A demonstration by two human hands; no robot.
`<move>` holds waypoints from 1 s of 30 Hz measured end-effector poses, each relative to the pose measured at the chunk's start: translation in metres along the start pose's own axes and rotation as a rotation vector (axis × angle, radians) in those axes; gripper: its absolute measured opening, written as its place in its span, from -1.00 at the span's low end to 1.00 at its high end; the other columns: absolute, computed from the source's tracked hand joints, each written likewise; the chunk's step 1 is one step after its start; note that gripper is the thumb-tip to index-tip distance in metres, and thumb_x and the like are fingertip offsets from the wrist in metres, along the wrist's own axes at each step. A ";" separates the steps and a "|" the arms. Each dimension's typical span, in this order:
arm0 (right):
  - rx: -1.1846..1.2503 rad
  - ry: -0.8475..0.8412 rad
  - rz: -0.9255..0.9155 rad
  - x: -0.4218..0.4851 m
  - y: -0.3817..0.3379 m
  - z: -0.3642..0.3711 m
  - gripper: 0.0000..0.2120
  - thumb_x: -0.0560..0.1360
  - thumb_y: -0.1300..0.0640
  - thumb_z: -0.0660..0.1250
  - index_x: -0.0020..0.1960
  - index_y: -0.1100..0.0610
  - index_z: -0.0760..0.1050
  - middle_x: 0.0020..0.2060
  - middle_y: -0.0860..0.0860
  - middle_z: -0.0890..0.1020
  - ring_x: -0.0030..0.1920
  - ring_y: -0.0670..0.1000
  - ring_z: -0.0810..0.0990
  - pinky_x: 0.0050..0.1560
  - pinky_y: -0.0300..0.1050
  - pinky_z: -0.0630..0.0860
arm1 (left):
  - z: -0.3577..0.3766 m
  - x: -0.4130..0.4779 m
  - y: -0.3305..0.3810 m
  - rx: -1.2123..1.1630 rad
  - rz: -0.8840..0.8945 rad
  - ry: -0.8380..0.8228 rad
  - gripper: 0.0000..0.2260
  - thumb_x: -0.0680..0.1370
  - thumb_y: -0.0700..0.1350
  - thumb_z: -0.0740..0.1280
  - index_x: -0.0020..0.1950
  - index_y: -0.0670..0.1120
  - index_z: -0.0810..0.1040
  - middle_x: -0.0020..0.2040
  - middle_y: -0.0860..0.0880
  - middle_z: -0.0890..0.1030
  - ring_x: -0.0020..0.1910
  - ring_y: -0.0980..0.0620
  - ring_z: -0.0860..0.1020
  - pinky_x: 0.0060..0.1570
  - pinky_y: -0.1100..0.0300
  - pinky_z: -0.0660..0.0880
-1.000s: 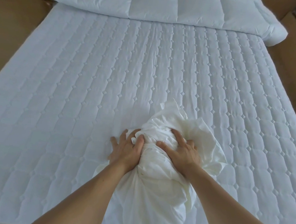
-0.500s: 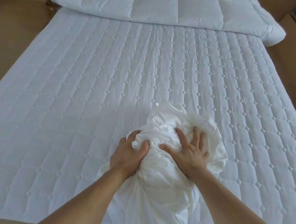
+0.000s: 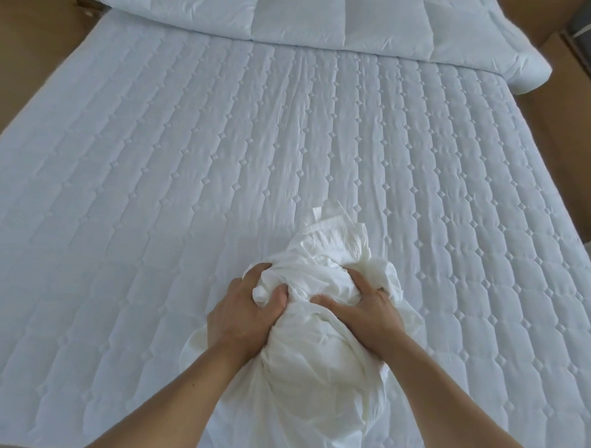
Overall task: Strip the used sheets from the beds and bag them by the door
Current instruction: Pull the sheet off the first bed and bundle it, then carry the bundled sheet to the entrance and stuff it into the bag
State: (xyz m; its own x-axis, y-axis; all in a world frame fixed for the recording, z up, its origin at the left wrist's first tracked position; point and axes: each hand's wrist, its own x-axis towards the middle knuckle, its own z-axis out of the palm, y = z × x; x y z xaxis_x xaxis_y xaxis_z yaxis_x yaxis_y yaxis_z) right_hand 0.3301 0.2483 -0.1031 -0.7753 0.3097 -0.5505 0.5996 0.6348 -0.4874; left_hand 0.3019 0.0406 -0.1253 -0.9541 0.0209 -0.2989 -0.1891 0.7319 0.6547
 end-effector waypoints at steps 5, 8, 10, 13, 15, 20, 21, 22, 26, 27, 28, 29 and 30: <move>0.092 0.106 -0.109 -0.024 -0.005 -0.004 -0.18 0.00 -0.67 0.25 0.21 -0.48 0.22 0.06 -0.24 0.43 0.01 -0.14 0.49 -0.10 -0.13 0.41 | -0.003 -0.022 0.012 -0.066 0.020 0.130 -0.48 0.38 0.46 0.00 0.30 0.37 0.29 0.01 0.24 0.41 -0.14 0.12 0.46 -0.13 0.15 0.33; 0.126 0.161 -0.195 -0.036 -0.025 -0.015 -0.23 0.04 -0.63 0.27 0.21 -0.46 0.25 -0.01 -0.35 0.41 -0.06 -0.23 0.47 -0.15 -0.20 0.38 | -0.019 -0.027 0.023 -0.076 0.024 0.194 -0.51 0.40 0.43 -0.01 0.28 0.35 0.33 0.00 0.20 0.43 -0.16 0.07 0.51 -0.17 0.14 0.32; 0.141 0.189 -0.255 -0.047 -0.043 -0.022 -0.22 0.06 -0.62 0.28 0.23 -0.42 0.28 -0.02 -0.38 0.40 -0.08 -0.28 0.47 -0.17 -0.25 0.37 | -0.041 -0.032 0.033 -0.070 0.050 0.247 -0.52 0.42 0.41 0.00 0.29 0.34 0.34 0.00 0.18 0.46 -0.17 0.04 0.55 -0.19 0.14 0.34; 0.187 0.225 -0.331 -0.072 -0.085 -0.034 -0.23 0.05 -0.62 0.26 0.22 -0.45 0.25 -0.04 -0.42 0.39 -0.12 -0.38 0.42 -0.21 -0.34 0.32 | -0.097 -0.042 0.050 -0.028 0.106 0.331 -0.52 0.43 0.41 0.00 0.29 0.32 0.35 0.02 0.20 0.43 -0.21 0.06 0.53 -0.21 0.15 0.34; 0.209 0.220 -0.397 -0.095 -0.122 -0.044 -0.25 0.05 -0.63 0.26 0.20 -0.47 0.23 -0.04 -0.43 0.39 -0.12 -0.39 0.41 -0.21 -0.34 0.31 | -0.144 -0.056 0.061 -0.006 0.113 0.397 -0.54 0.44 0.41 0.01 0.28 0.32 0.34 0.02 0.19 0.42 -0.23 0.06 0.53 -0.22 0.16 0.33; 0.181 0.151 -0.628 -0.174 -0.247 -0.065 -0.19 0.00 -0.70 0.19 0.21 -0.46 0.25 -0.04 -0.40 0.38 -0.12 -0.32 0.44 -0.22 -0.36 0.27 | -0.281 -0.116 0.070 -0.024 0.051 0.636 -0.51 0.44 0.41 0.00 0.29 0.29 0.37 0.06 0.13 0.48 -0.11 -0.01 0.58 -0.17 0.11 0.34; 0.166 0.131 -0.681 -0.192 -0.274 -0.067 -0.21 0.03 -0.67 0.21 0.21 -0.47 0.25 -0.02 -0.36 0.39 -0.11 -0.27 0.45 -0.22 -0.33 0.29 | -0.310 -0.130 0.070 -0.019 0.033 0.686 -0.52 0.45 0.41 0.01 0.29 0.29 0.37 0.07 0.13 0.48 -0.08 -0.01 0.57 -0.15 0.10 0.35; 0.155 0.108 -0.734 -0.211 -0.302 -0.068 -0.23 0.04 -0.66 0.22 0.21 -0.47 0.25 0.01 -0.32 0.40 -0.08 -0.22 0.46 -0.21 -0.27 0.32 | -0.340 -0.143 0.070 -0.030 0.018 0.733 -0.53 0.45 0.40 0.03 0.30 0.30 0.36 0.09 0.14 0.47 -0.06 0.01 0.55 -0.12 0.08 0.36; 0.146 0.049 -0.964 -0.300 -0.405 -0.055 -0.26 0.07 -0.63 0.23 0.21 -0.46 0.26 0.11 -0.21 0.44 0.00 -0.11 0.47 -0.09 -0.12 0.38 | -0.455 -0.209 0.053 -0.062 0.007 0.968 -0.58 0.47 0.41 0.06 0.27 0.34 0.35 0.04 0.22 0.39 -0.09 0.09 0.47 -0.11 0.09 0.35; 0.140 0.039 -1.039 -0.330 -0.432 -0.049 -0.25 0.07 -0.63 0.23 0.22 -0.45 0.26 0.12 -0.20 0.44 0.01 -0.10 0.46 -0.08 -0.11 0.38 | -0.485 -0.232 0.044 -0.050 0.002 1.036 -0.58 0.47 0.41 0.05 0.27 0.34 0.35 0.04 0.21 0.40 -0.09 0.07 0.48 -0.12 0.09 0.35; 0.147 0.024 -1.082 -0.349 -0.451 -0.044 -0.24 0.07 -0.63 0.23 0.22 -0.45 0.25 0.13 -0.20 0.44 0.01 -0.10 0.45 -0.07 -0.12 0.37 | -0.507 -0.247 0.039 -0.038 0.000 1.082 -0.57 0.47 0.42 0.04 0.27 0.34 0.36 0.05 0.19 0.42 -0.09 0.05 0.51 -0.13 0.09 0.36; 0.160 0.009 -1.124 -0.368 -0.469 -0.040 -0.24 0.06 -0.63 0.23 0.23 -0.45 0.25 0.13 -0.20 0.44 0.02 -0.11 0.45 -0.07 -0.13 0.36 | -0.526 -0.261 0.034 -0.034 -0.014 1.129 -0.57 0.46 0.42 0.03 0.27 0.34 0.36 0.06 0.17 0.45 -0.07 0.03 0.54 -0.14 0.10 0.37; 0.165 -0.023 -1.191 -0.397 -0.491 -0.029 -0.23 0.06 -0.63 0.23 0.23 -0.46 0.24 0.13 -0.19 0.45 0.02 -0.12 0.45 -0.07 -0.14 0.36 | -0.551 -0.285 0.023 -0.032 -0.031 1.196 -0.56 0.46 0.43 0.03 0.27 0.34 0.36 0.06 0.14 0.47 -0.07 0.01 0.56 -0.14 0.10 0.38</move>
State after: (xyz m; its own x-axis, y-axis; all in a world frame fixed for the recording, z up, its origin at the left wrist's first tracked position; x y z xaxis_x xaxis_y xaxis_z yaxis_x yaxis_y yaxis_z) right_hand 0.3376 -0.1651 0.3742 -0.8569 -0.4236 0.2937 -0.4718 0.4150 -0.7779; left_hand 0.4417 -0.3237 0.3572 -0.5571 -0.6557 0.5097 -0.2050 0.7033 0.6806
